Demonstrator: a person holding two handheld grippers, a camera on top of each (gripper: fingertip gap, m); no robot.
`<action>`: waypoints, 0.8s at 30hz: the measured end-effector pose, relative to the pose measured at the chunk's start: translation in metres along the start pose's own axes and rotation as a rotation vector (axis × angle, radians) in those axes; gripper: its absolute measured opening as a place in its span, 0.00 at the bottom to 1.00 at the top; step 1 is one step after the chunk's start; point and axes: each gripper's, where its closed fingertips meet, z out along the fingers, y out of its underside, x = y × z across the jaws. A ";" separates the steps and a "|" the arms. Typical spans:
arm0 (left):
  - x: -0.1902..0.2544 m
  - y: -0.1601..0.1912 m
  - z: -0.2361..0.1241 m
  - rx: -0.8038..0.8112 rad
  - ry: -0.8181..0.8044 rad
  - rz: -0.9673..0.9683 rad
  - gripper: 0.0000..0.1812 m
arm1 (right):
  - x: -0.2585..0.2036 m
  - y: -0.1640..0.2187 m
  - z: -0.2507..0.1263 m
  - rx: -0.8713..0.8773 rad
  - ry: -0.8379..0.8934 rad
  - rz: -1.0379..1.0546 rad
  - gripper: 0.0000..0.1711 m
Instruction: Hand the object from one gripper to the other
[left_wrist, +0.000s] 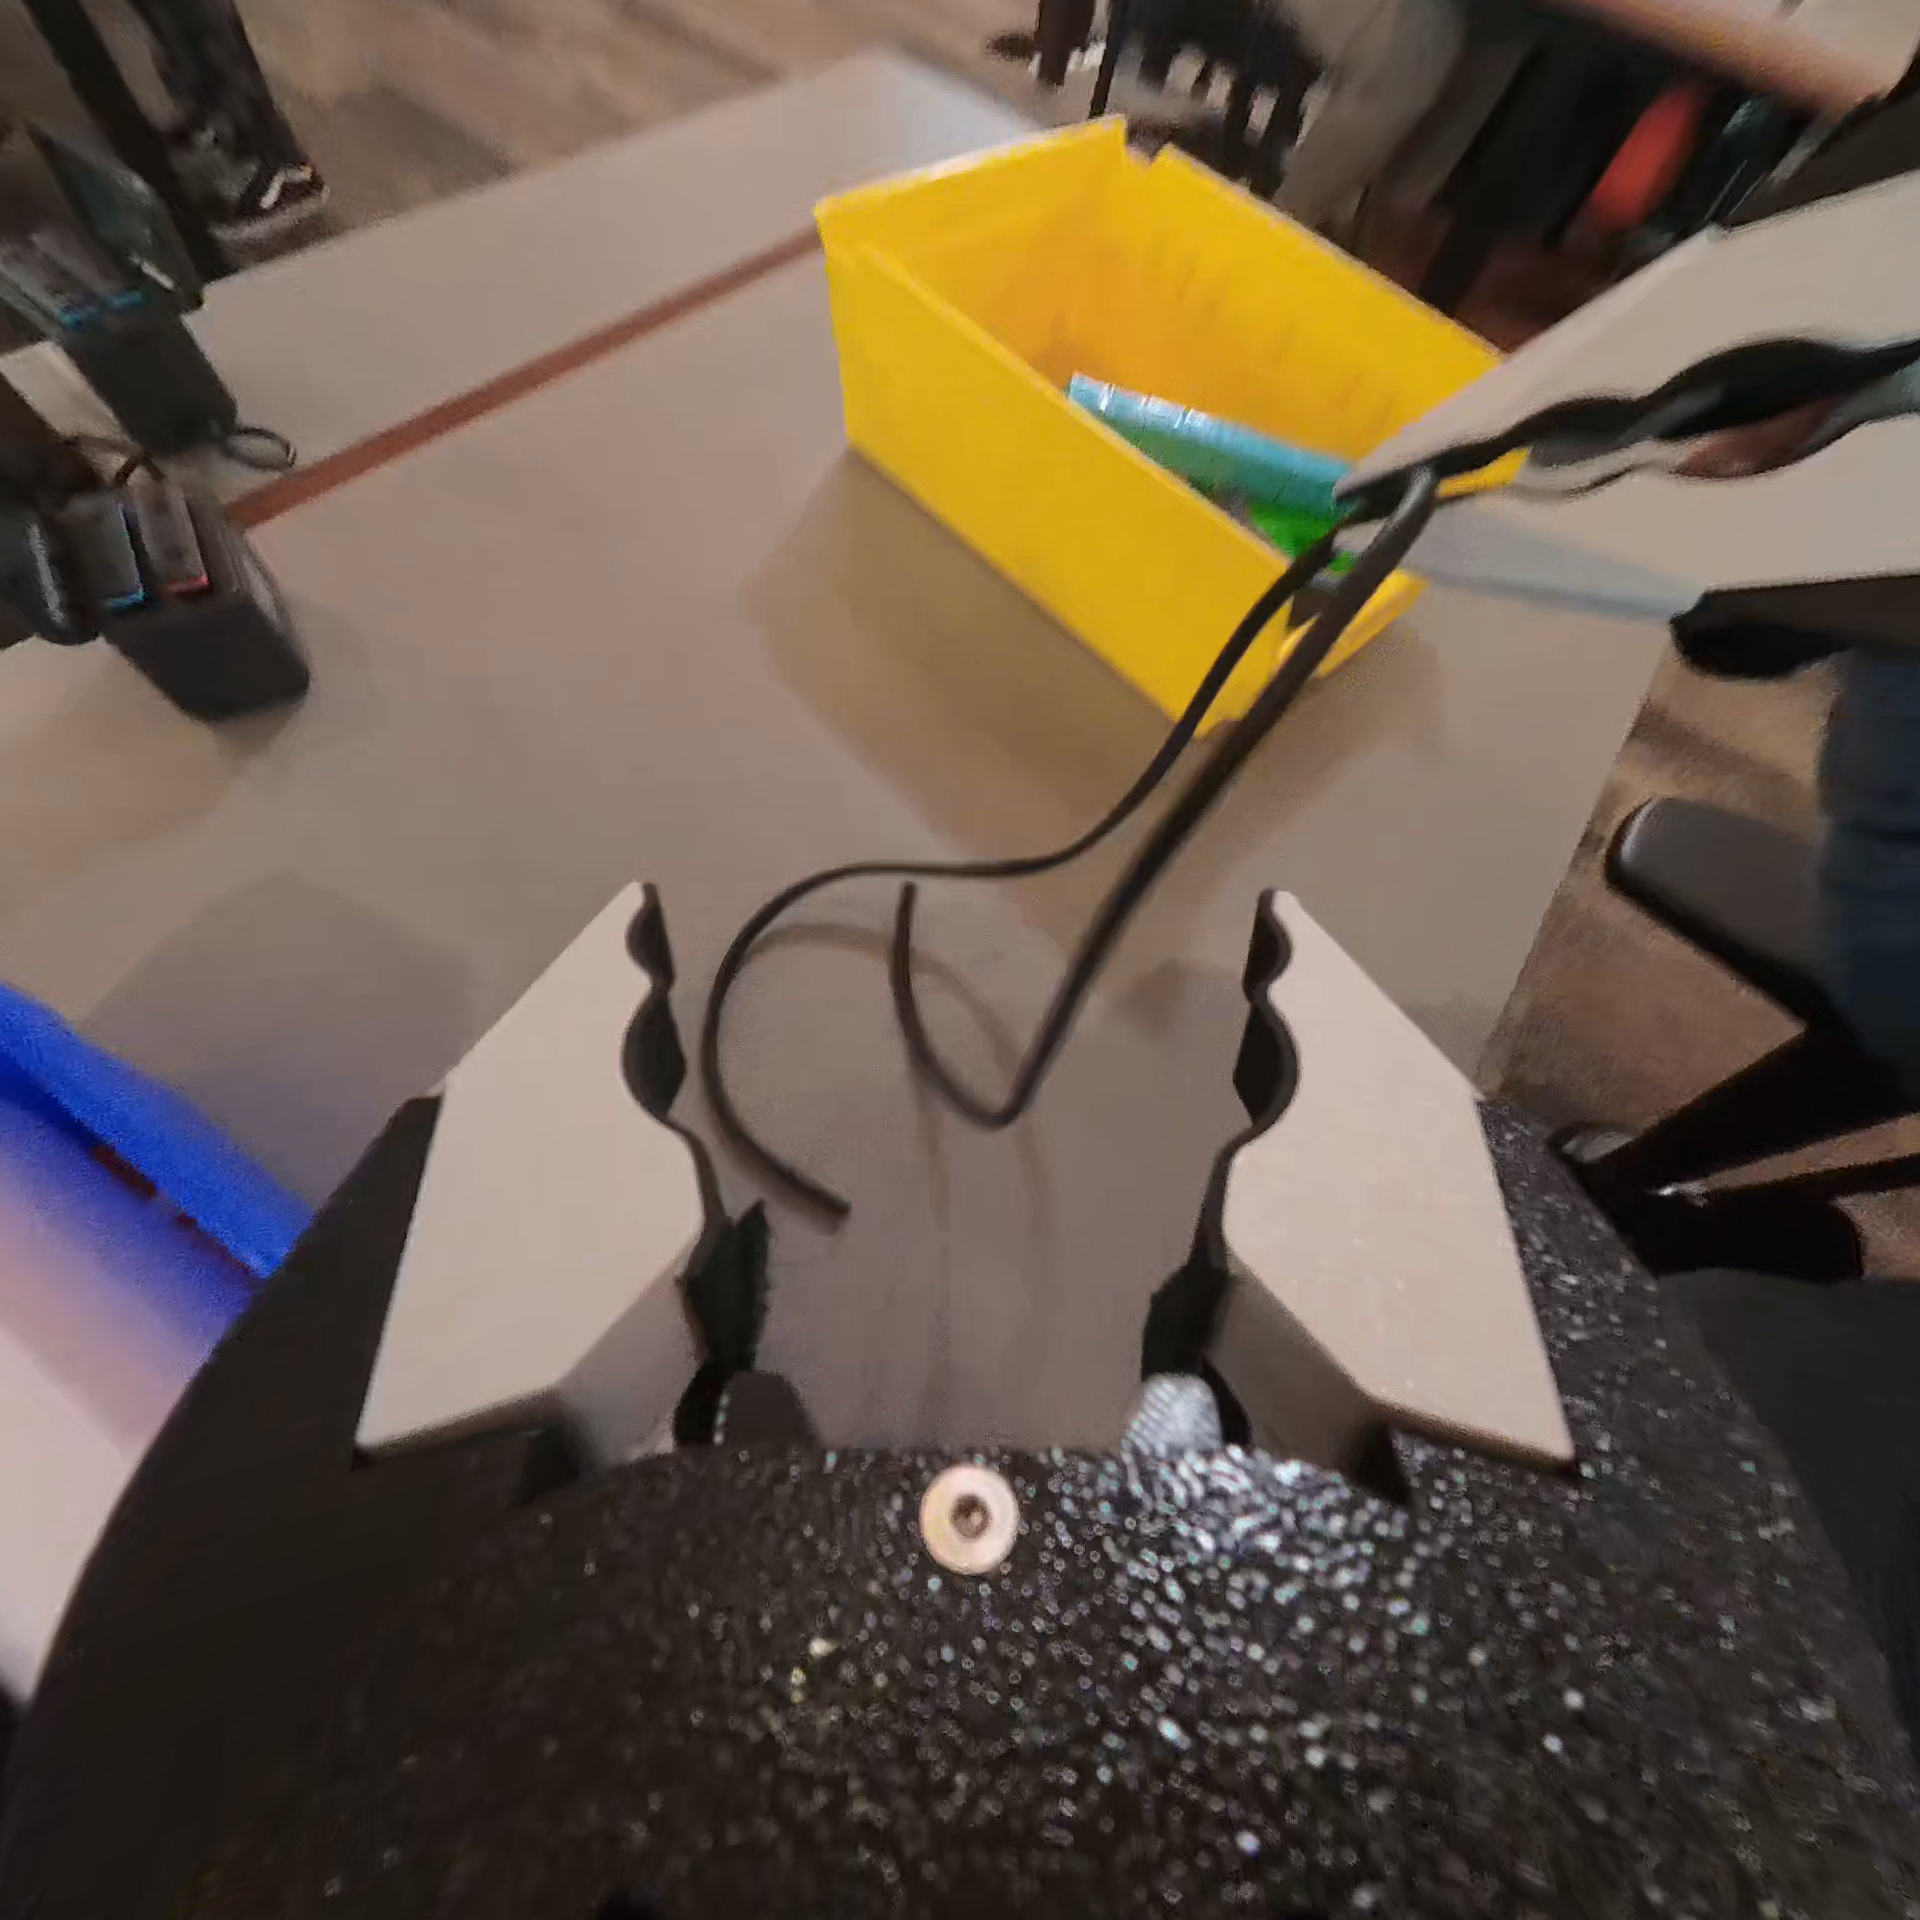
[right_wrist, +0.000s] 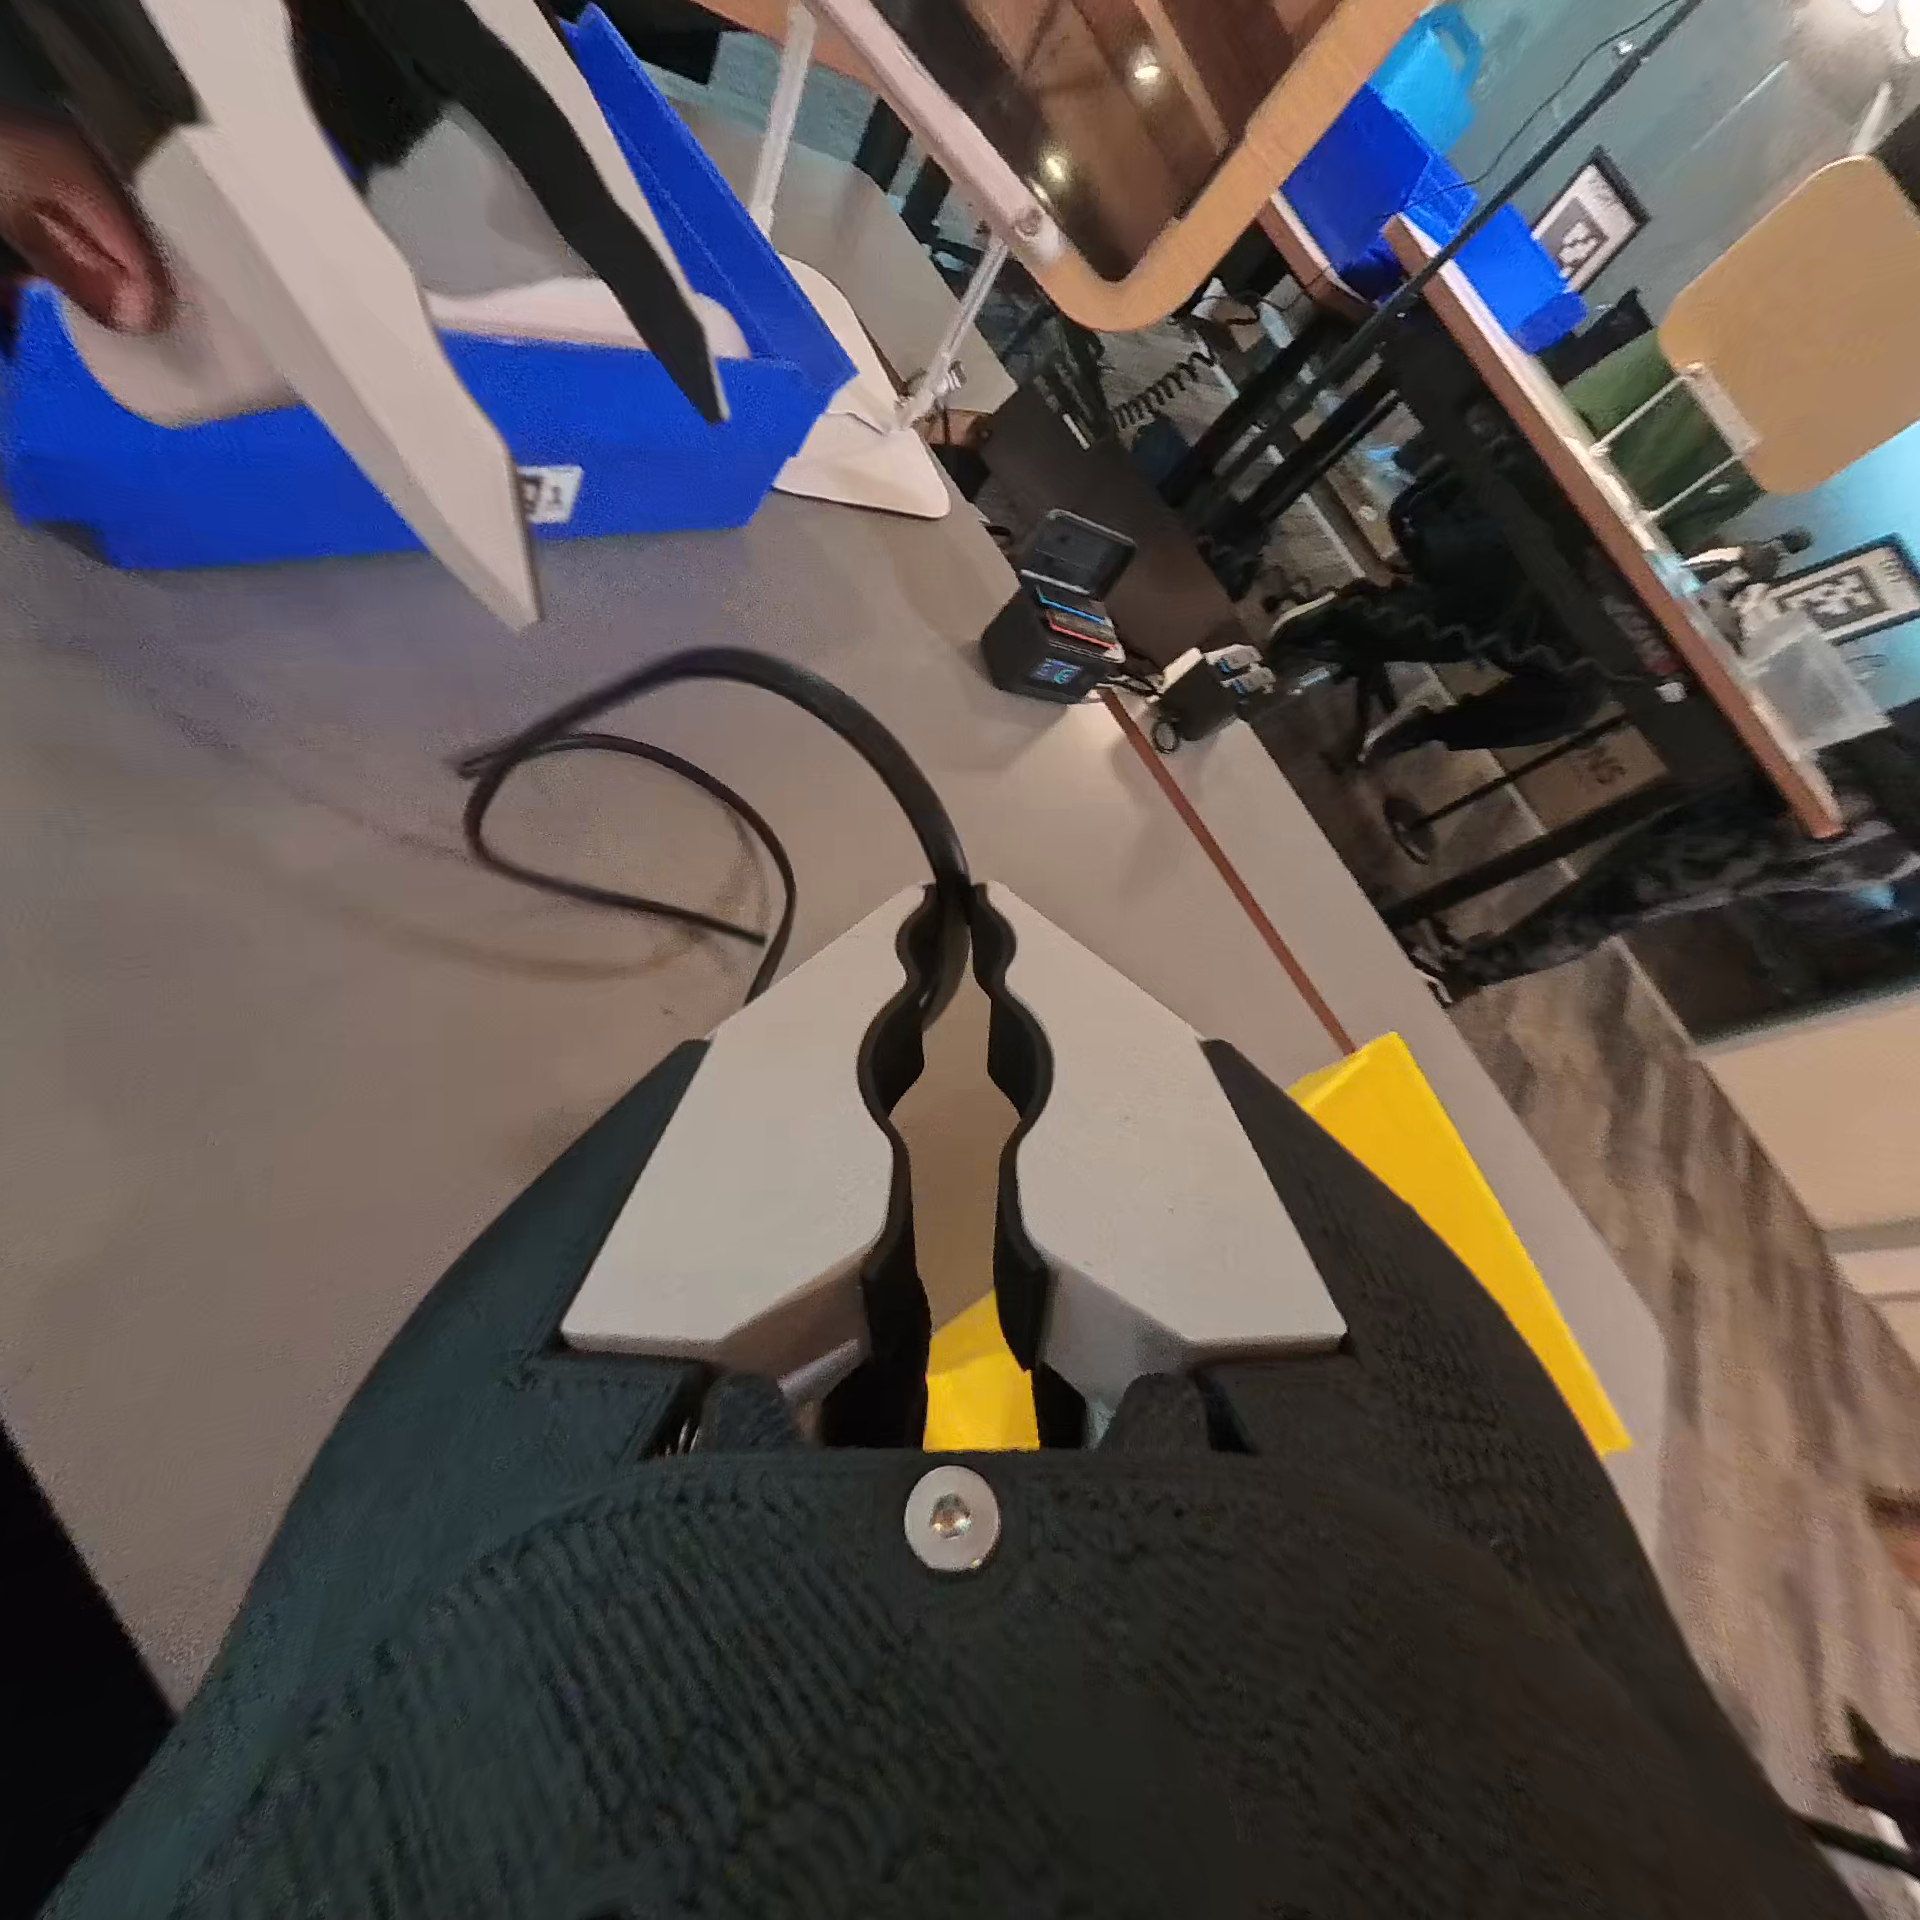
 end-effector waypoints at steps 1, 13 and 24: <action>0.001 0.001 -0.001 -0.015 -0.015 0.023 0.60 | 0.001 0.000 0.000 0.000 0.011 -0.026 0.02; 0.084 -0.034 0.007 0.236 0.253 0.214 0.21 | -0.017 -0.016 -0.006 0.068 -0.007 -0.225 0.02; 0.091 -0.034 0.008 0.281 0.246 0.339 0.01 | -0.030 -0.024 -0.008 0.134 -0.088 -0.189 0.02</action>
